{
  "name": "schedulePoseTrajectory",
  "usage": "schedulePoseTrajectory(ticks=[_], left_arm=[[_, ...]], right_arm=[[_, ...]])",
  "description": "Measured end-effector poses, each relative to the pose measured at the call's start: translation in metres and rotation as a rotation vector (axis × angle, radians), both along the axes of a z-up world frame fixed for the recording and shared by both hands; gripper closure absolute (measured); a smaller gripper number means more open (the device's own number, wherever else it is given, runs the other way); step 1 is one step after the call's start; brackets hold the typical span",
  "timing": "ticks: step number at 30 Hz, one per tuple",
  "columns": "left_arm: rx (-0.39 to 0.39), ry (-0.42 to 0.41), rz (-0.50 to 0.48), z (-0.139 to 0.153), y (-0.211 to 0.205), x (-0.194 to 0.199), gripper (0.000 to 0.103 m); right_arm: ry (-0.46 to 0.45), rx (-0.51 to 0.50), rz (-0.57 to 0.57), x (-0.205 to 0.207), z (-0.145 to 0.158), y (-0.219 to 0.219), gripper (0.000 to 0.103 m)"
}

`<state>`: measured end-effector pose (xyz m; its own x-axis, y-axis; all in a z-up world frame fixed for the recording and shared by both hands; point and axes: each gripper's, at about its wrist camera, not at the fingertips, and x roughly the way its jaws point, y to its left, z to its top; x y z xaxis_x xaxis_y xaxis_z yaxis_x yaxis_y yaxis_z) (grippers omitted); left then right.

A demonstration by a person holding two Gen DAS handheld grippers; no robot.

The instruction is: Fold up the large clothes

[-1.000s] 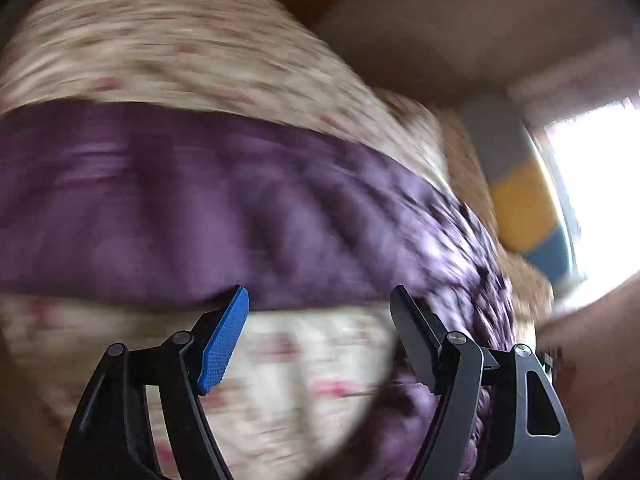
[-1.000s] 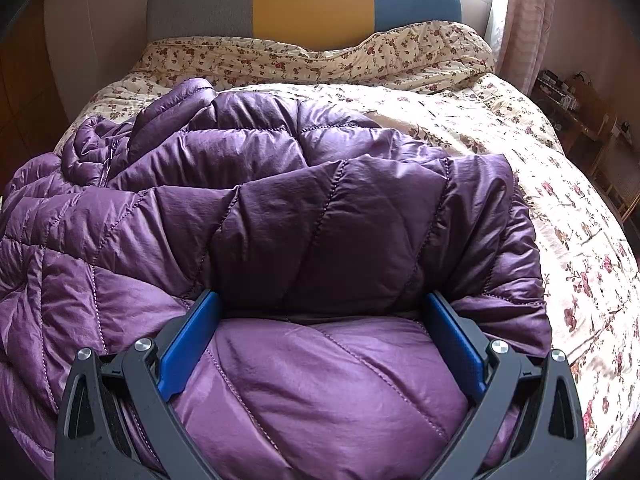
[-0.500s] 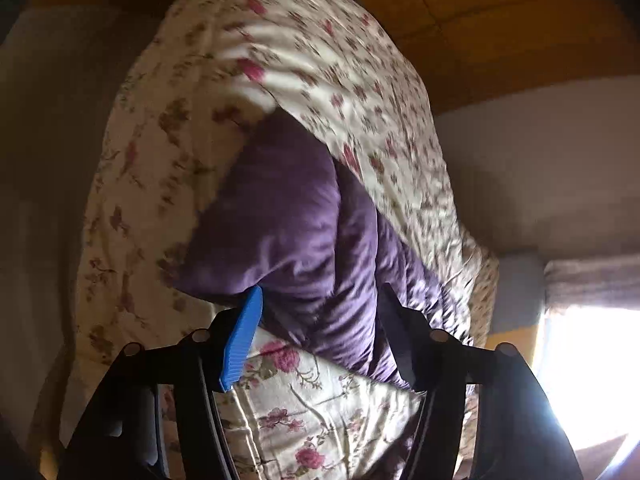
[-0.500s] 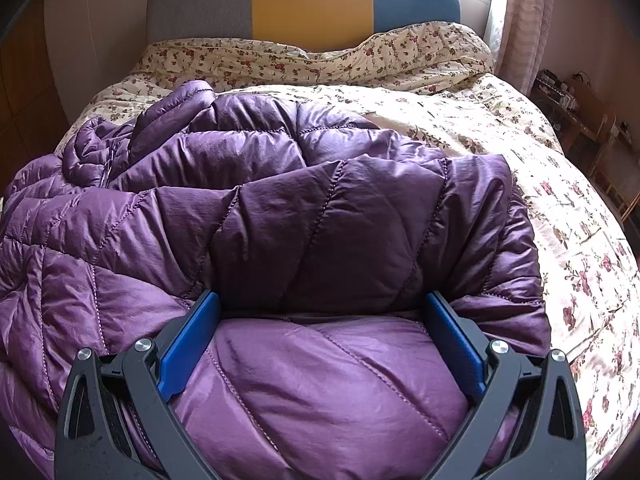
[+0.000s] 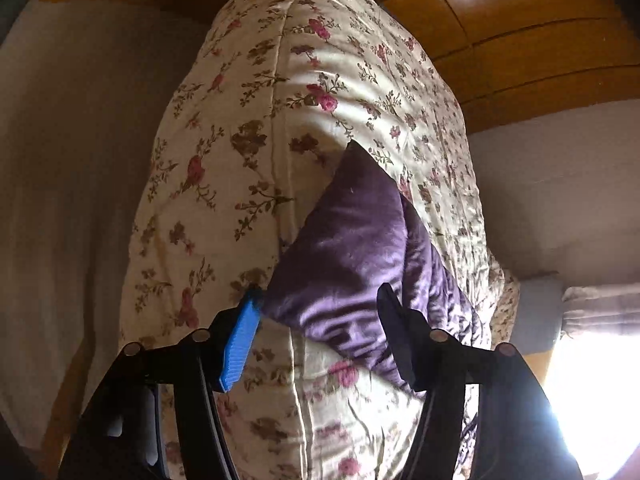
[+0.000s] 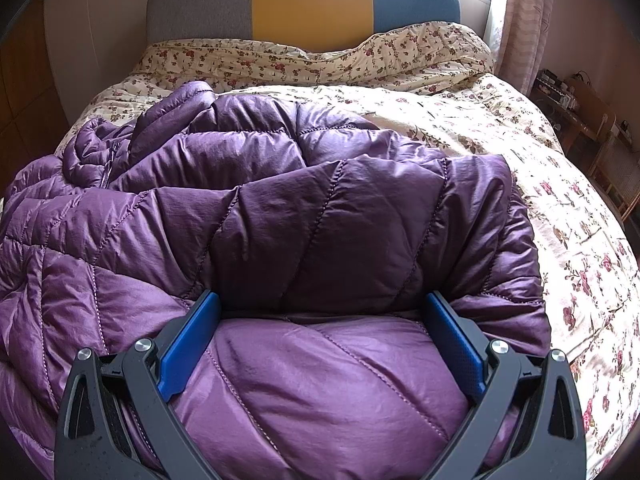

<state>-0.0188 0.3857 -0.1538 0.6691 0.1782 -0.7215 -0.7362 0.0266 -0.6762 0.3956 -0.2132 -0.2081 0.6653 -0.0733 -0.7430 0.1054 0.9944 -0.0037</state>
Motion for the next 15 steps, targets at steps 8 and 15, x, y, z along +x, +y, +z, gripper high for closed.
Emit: schedulePoseTrajectory(ticks=[8, 15], left_arm=[[0.23, 0.024, -0.135, 0.043, -0.004, 0.029, 0.09], [0.423, -0.05, -0.4, 0.095, -0.044, 0.119, 0.094]], right_arm=[[0.0, 0.001, 0.0, 0.0, 0.0, 0.0, 0.003], [0.0, 0.001, 0.0, 0.0, -0.001, 0.0, 0.003]])
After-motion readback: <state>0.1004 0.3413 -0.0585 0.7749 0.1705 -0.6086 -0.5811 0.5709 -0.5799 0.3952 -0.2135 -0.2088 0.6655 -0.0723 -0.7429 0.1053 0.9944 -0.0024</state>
